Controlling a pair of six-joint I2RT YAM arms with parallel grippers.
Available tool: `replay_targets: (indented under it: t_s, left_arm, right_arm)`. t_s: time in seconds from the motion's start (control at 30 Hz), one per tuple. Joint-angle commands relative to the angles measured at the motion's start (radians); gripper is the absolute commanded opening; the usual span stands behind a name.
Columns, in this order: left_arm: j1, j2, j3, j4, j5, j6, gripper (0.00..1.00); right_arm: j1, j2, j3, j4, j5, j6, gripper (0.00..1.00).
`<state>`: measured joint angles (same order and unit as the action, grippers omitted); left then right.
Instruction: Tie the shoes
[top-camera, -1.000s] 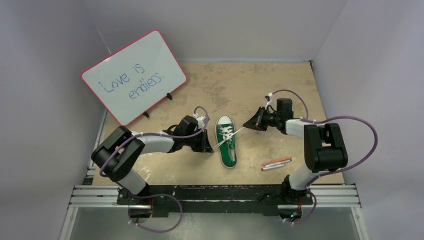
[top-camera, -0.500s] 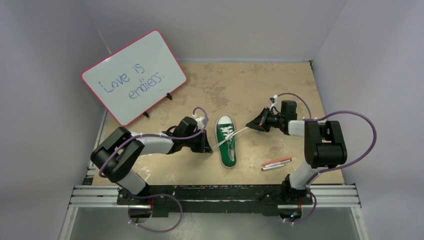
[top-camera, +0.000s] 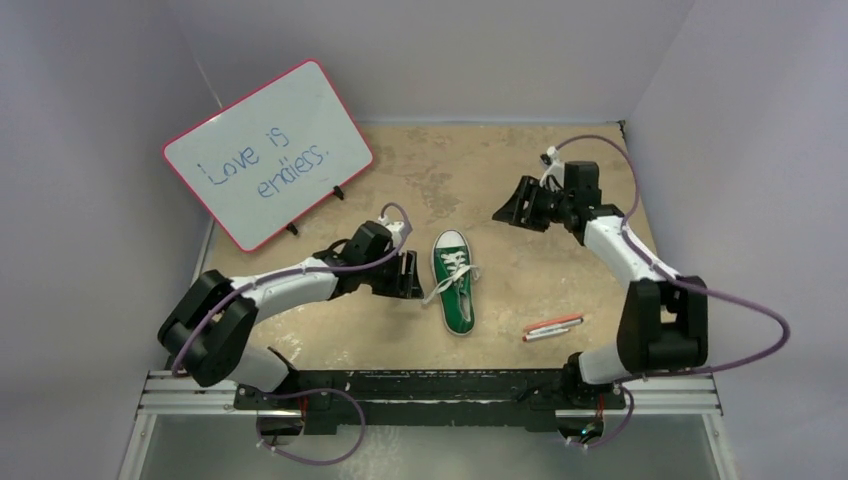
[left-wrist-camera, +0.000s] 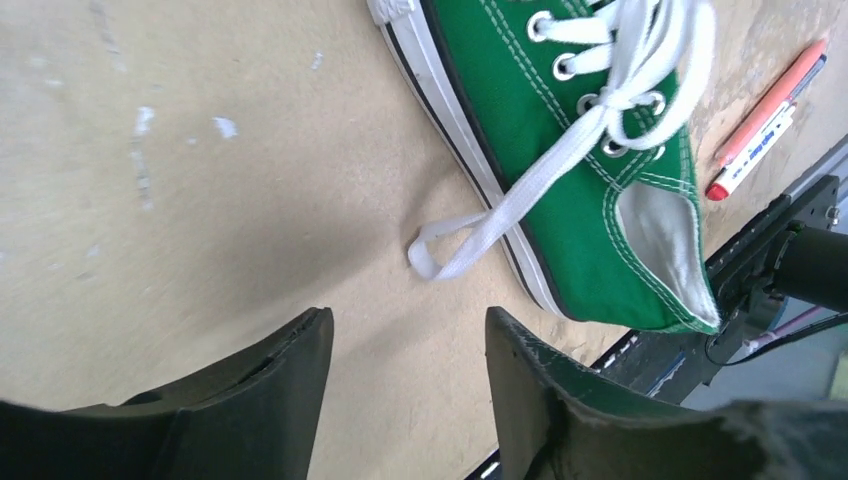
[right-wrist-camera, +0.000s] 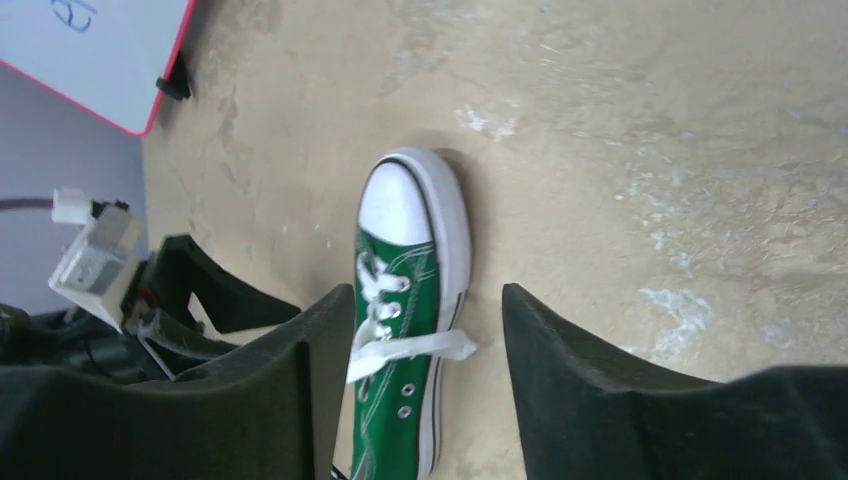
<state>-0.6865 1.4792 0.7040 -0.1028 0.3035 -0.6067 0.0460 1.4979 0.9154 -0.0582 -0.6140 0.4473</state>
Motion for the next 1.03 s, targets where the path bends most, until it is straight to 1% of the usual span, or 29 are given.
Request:
replay_targets:
  t_s: [0.0, 0.03, 0.07, 0.1, 0.17, 0.27, 0.33, 0.43, 0.5, 0.57, 0.63, 0.7, 0.73, 0.83, 0.97, 1.0]
  left_arm:
    - [0.016, -0.148, 0.084, -0.131, -0.120, 0.063, 0.59]
    - [0.016, -0.187, 0.105, -0.162, -0.152, 0.070, 0.62]
    - [0.017, -0.226, 0.137, -0.192, -0.187, 0.078, 0.63]
    - [0.017, -0.264, 0.175, -0.223, -0.227, 0.089, 0.64]
    - [0.018, -0.325, 0.285, -0.270, -0.313, 0.121, 0.65]
    - [0.016, -0.330, 0.571, -0.338, -0.440, 0.180, 0.66]
    - [0.017, -0.261, 0.792, -0.412, -0.509, 0.212, 0.65]
    - [0.015, -0.165, 1.097, -0.508, -0.553, 0.272, 0.63]
    - [0.015, -0.138, 1.233, -0.540, -0.608, 0.298, 0.63]
    - [0.016, -0.156, 1.284, -0.510, -0.654, 0.324, 0.64]
    - [0.016, -0.202, 1.269, -0.438, -0.701, 0.339, 0.65]
    - [0.016, -0.251, 1.235, -0.373, -0.726, 0.354, 0.64]
    - [0.016, -0.270, 1.224, -0.355, -0.735, 0.360, 0.62]
    - [0.015, -0.297, 1.216, -0.375, -0.771, 0.375, 0.62]
    - [0.016, -0.313, 1.206, -0.421, -0.794, 0.373, 0.61]
    - [0.016, -0.321, 1.192, -0.419, -0.797, 0.366, 0.61]
  right_arm:
    - [0.046, -0.176, 0.137, -0.380, 0.175, -0.152, 0.62]
    - [0.046, -0.217, 0.178, -0.432, 0.213, -0.167, 0.65]
    - [0.046, -0.254, 0.218, -0.487, 0.247, -0.180, 0.85]
    - [0.046, -0.289, 0.262, -0.544, 0.275, -0.190, 0.97]
    - [0.046, -0.353, 0.352, -0.634, 0.315, -0.209, 0.99]
    - [0.046, -0.434, 0.495, -0.749, 0.388, -0.208, 0.99]
    - [0.046, -0.472, 0.602, -0.816, 0.458, -0.235, 0.99]
    - [0.046, -0.525, 0.749, -0.894, 0.508, -0.242, 0.99]
    - [0.046, -0.549, 0.850, -0.949, 0.549, -0.241, 0.99]
    - [0.047, -0.560, 0.947, -0.998, 0.588, -0.233, 0.99]
    - [0.046, -0.569, 1.010, -1.019, 0.592, -0.210, 0.99]
    - [0.046, -0.570, 1.074, -1.030, 0.565, -0.184, 0.99]
    - [0.046, -0.572, 1.089, -1.024, 0.552, -0.174, 0.99]
    - [0.046, -0.573, 1.100, -1.013, 0.543, -0.162, 0.99]
    - [0.046, -0.585, 1.069, -0.988, 0.539, -0.160, 0.99]
    - [0.046, -0.588, 1.062, -0.982, 0.507, -0.161, 0.99]
